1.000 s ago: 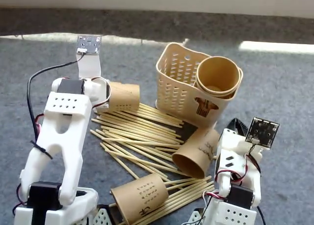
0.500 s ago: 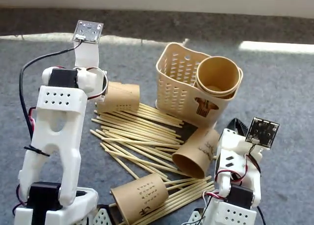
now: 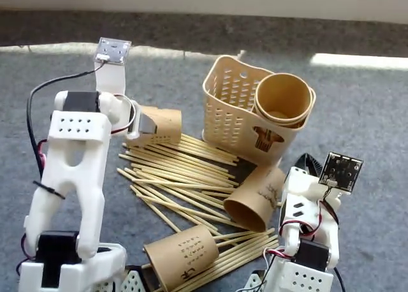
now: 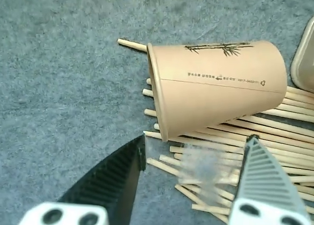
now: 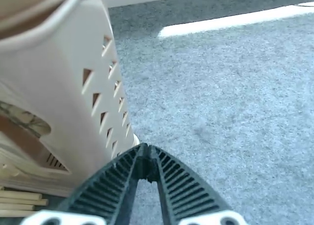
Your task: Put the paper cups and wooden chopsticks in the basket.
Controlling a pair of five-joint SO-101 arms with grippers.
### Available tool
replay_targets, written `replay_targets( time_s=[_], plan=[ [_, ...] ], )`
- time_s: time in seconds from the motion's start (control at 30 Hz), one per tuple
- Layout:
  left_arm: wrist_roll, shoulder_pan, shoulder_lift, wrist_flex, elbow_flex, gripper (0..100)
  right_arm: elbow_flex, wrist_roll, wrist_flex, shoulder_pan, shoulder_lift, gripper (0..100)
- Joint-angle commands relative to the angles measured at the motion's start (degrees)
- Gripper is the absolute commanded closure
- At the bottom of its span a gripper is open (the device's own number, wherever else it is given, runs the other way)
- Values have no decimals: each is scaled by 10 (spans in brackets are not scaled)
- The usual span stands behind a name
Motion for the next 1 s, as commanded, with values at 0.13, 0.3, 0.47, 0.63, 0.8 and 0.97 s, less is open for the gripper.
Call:
replay_targets(
  time_s=[0.13, 0.3, 0.47, 0.63, 0.8, 0.97],
  plan=[
    [-35, -5, 127, -21, -58, 694, -4, 6, -13, -6, -3, 988],
    [-89, 24, 189, -17, -96, 698, -4, 6, -13, -6, -3, 988],
    [-121, 42, 196, -17, -98, 745, -4, 6, -13, -6, -3, 988],
    [-142, 43, 196, -17, -96, 819, -4, 6, -13, -6, -3, 988],
    [-149, 43, 196, -17, -95, 858, -4, 7, -13, -6, -3, 988],
    [-148, 46, 196, -17, -98, 931, -4, 7, -13, -6, -3, 988]
  ],
)
